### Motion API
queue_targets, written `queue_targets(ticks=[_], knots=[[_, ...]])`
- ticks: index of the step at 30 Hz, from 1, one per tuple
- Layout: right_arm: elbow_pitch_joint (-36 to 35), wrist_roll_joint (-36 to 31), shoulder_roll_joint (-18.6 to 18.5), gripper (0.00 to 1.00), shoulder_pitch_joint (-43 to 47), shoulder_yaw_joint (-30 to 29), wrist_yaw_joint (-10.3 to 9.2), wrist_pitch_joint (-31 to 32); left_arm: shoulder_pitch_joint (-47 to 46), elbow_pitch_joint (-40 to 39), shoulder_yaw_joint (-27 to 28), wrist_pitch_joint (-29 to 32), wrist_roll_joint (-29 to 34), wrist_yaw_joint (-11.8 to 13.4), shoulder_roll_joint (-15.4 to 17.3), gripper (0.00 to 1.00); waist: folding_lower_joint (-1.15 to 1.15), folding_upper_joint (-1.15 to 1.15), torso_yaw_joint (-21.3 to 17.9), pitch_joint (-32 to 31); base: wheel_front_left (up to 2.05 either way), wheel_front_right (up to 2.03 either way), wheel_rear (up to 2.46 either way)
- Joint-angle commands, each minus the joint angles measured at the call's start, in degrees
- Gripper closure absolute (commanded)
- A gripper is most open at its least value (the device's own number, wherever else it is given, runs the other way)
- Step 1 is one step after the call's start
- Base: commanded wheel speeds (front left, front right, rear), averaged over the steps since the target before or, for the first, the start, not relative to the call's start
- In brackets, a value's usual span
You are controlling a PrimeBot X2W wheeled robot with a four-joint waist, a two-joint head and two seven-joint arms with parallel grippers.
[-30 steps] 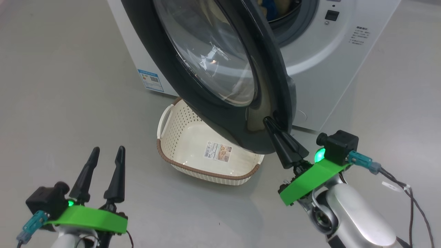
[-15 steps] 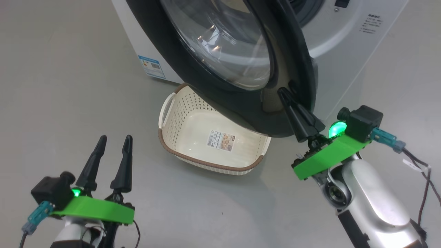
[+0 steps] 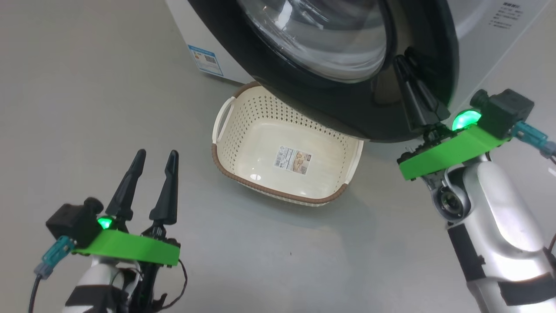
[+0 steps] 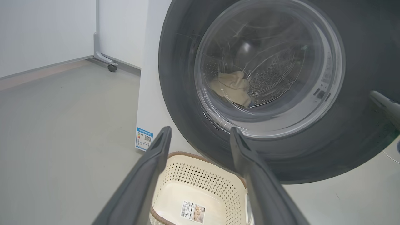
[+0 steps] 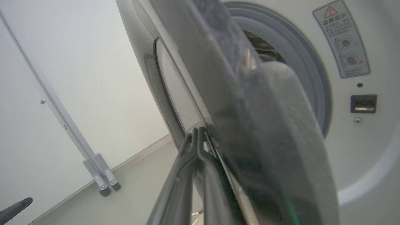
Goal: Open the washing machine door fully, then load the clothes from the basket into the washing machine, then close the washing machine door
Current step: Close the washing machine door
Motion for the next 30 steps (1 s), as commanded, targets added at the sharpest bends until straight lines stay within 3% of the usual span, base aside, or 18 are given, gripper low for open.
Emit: queue_targets(ticks=[1, 30], knots=[[-1.7, -0.5, 0.6, 1.00, -3.0, -0.6, 0.09, -0.4, -2.5, -2.0, 1.8, -0.6, -0.3, 0.0, 0.9, 0.00, 0.00, 0.00, 0.6, 0.9, 0.00, 0.00, 0.00], [-0.4, -1.8, -0.3, 1.00, -15.8, -15.9, 0.09, -0.4, -8.4, -2.2, -2.7, -0.6, -1.5, 0.0, -0.7, 0.00, 0.00, 0.00, 4.9, 7.9, 0.00, 0.00, 0.00]])
